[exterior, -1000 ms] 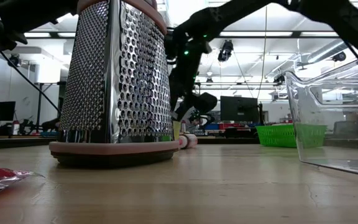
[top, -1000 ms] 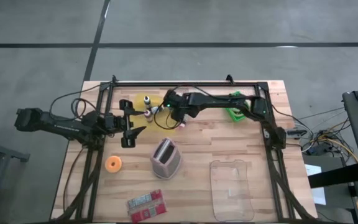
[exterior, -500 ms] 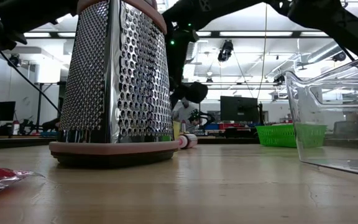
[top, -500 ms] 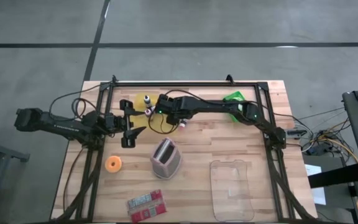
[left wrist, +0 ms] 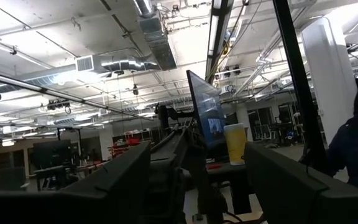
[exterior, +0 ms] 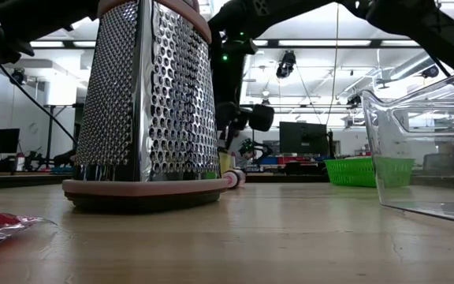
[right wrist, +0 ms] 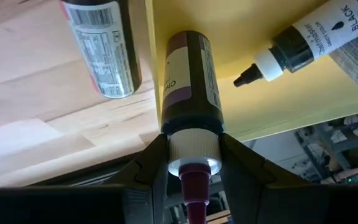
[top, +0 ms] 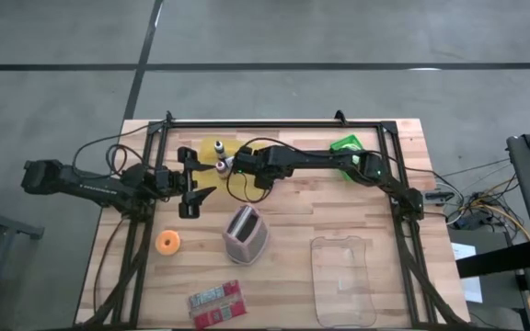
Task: Pick & Place Food Item
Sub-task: Put the violet food coloring into the yellow bin
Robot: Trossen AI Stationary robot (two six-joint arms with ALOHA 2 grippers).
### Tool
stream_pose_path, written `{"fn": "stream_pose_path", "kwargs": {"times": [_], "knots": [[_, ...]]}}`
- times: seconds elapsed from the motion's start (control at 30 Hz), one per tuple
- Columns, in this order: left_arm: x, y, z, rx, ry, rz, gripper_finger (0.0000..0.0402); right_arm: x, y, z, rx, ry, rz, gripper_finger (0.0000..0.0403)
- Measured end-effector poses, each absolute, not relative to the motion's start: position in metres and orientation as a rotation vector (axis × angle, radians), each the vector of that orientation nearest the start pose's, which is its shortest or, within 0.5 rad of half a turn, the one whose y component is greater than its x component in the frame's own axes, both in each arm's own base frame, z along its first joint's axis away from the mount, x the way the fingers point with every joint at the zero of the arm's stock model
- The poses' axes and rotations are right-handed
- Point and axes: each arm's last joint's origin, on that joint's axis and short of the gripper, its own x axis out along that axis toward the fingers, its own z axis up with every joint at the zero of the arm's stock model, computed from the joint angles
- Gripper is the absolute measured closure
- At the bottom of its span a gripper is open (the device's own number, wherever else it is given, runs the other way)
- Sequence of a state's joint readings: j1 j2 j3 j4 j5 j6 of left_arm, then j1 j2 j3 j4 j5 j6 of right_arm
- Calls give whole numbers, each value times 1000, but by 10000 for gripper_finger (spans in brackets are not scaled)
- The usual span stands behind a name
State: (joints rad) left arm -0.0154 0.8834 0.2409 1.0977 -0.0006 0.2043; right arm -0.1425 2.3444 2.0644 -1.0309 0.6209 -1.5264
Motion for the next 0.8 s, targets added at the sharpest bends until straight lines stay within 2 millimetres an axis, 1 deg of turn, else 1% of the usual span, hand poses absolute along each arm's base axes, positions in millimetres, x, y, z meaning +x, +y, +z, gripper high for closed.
{"fn": "stream_pose_path", "kwargs": {"times": [0.13,0.27,0.43,0.6,0.67,0.8], "knots": [[171,-3,251,197,-455,32,140,471,-78,194,-1552,1576,546,296],[171,-3,251,197,-455,32,140,472,-71,194,-1566,1563,564,296],[171,-3,251,196,-455,32,140,475,-64,195,-1506,1537,484,296],[171,-3,251,193,-454,30,140,480,-63,195,-1448,1489,387,296],[172,-3,251,190,-450,28,140,481,-63,195,-1432,1476,358,284],[172,-3,250,187,-439,24,140,483,-63,195,-1410,1468,318,240]]}}
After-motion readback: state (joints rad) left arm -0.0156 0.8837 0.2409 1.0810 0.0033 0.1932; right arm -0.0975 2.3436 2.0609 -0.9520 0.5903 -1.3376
